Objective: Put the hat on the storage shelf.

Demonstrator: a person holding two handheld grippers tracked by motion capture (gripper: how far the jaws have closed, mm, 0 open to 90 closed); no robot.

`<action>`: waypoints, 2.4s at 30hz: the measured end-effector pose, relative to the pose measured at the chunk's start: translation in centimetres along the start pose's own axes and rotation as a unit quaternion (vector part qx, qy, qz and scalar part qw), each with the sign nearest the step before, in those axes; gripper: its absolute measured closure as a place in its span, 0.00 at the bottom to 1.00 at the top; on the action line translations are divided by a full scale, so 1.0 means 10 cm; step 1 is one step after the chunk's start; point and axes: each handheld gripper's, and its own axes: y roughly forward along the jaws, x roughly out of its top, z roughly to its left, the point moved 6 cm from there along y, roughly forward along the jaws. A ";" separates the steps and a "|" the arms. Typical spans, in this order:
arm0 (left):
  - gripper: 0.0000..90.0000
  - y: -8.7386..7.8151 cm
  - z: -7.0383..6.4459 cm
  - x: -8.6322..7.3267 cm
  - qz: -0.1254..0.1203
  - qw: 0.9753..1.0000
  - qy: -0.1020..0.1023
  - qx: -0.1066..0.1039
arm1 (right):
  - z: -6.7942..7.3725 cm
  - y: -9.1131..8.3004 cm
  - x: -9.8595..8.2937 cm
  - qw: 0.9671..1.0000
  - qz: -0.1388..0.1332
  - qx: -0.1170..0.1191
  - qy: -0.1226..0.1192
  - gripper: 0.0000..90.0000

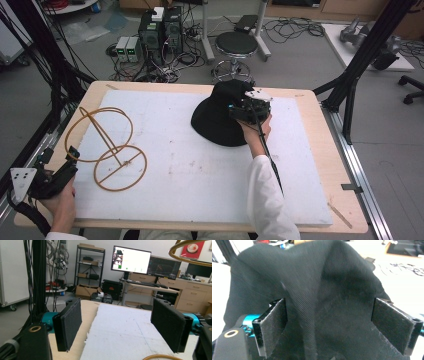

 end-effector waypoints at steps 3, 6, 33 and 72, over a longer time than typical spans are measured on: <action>0.28 0.00 0.01 0.00 0.000 1.000 0.000 0.001 | -0.01 0.03 -0.04 1.000 0.010 -0.003 -0.003 0.18; 0.27 0.00 0.00 0.00 -0.001 1.000 0.000 0.000 | 0.03 0.06 -0.10 0.999 0.027 0.026 0.034 0.39; 0.27 -0.04 0.02 0.01 -0.002 1.000 0.003 0.003 | 0.07 -0.16 0.05 0.999 -0.016 0.020 0.030 0.96; 0.27 0.02 -0.07 -0.02 0.002 1.000 0.003 -0.009 | 0.82 -1.65 1.13 0.949 -0.264 0.174 0.014 0.96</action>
